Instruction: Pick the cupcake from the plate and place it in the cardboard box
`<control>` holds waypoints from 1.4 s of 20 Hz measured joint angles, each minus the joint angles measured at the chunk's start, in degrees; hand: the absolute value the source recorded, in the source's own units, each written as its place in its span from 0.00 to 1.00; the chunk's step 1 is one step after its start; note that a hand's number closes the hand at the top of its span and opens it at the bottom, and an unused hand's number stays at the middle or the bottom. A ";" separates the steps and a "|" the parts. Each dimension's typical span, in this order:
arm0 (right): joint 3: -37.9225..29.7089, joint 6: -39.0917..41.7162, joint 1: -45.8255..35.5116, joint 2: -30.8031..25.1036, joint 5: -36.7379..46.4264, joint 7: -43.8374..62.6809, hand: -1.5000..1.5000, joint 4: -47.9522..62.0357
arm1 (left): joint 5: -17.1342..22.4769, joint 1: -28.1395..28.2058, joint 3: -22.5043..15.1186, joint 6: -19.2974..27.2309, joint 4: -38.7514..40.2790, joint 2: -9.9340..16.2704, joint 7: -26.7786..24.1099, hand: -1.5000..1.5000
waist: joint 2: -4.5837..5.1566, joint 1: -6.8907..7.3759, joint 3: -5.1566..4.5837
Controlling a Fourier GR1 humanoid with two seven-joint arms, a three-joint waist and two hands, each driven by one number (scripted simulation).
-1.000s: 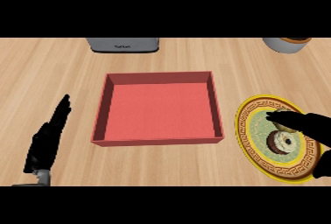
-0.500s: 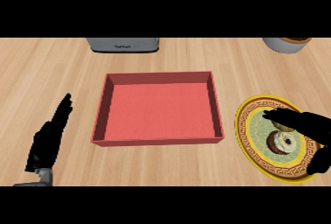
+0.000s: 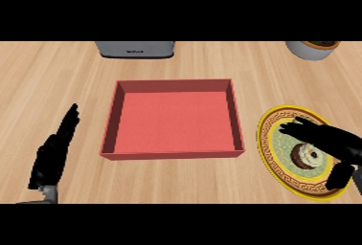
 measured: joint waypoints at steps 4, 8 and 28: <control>-0.24 1.15 -0.29 0.67 -0.05 -0.23 1.00 -0.18 | -0.59 0.48 -0.01 0.08 -1.44 -0.31 0.93 0.50 | -0.10 0.11 -0.05; -1.75 -3.77 -1.23 1.92 1.04 -1.82 1.00 1.40 | -0.77 0.26 0.37 -0.37 -0.54 -0.60 0.17 0.50 | 0.04 0.10 0.08; -6.10 -20.12 -32.36 8.40 7.01 -8.27 1.00 26.16 | -1.81 -3.97 -0.80 -2.67 -0.12 -1.50 0.70 0.50 | 1.96 4.46 0.77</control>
